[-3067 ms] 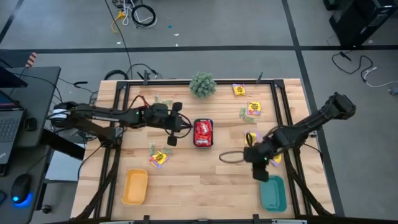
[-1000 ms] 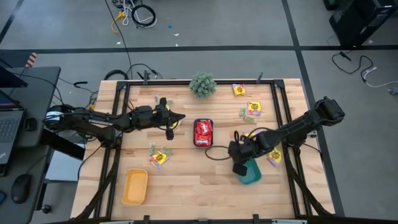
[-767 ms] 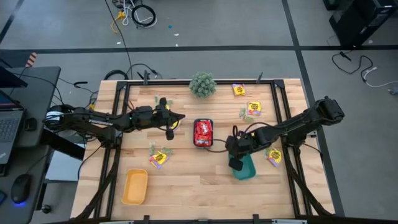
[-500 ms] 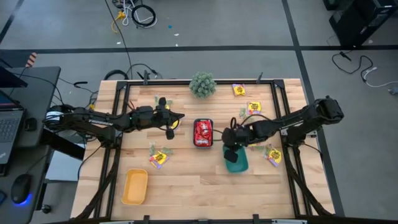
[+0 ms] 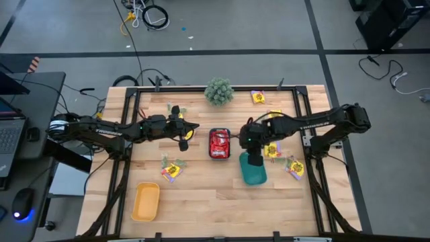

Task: Sort candy
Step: Move the green bin to the right side of the blue bin

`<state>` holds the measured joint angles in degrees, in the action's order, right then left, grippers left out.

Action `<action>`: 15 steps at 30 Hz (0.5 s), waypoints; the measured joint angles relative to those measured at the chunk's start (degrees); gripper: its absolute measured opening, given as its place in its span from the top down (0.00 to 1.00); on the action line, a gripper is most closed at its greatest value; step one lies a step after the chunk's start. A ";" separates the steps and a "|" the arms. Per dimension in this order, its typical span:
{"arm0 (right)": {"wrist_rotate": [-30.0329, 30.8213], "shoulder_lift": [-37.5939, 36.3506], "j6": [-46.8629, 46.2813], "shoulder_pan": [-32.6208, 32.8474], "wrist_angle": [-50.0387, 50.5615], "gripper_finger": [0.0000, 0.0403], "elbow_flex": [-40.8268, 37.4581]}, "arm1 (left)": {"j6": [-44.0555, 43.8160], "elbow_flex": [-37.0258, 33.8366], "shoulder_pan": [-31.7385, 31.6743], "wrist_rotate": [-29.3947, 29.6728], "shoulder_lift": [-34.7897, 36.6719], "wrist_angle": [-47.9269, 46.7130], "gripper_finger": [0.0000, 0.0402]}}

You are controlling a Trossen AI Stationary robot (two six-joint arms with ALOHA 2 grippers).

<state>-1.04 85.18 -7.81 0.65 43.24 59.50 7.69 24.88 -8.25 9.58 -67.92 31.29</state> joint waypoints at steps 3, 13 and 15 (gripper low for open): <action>-2.37 0.01 1.74 -1.33 0.29 0.72 -1.25 | -0.01 0.00 0.00 0.00 0.00 0.00 1.00; -6.39 0.01 2.46 -2.35 -2.39 0.79 -4.61 | -0.05 0.02 0.00 0.02 0.00 -1.48 1.00; -6.38 0.01 2.47 -2.35 -2.85 0.79 -4.65 | -0.05 0.02 0.00 0.02 0.00 -1.45 1.00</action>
<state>-7.42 85.19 -5.34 -1.69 40.38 54.85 7.64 24.91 -8.25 9.61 -67.92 29.83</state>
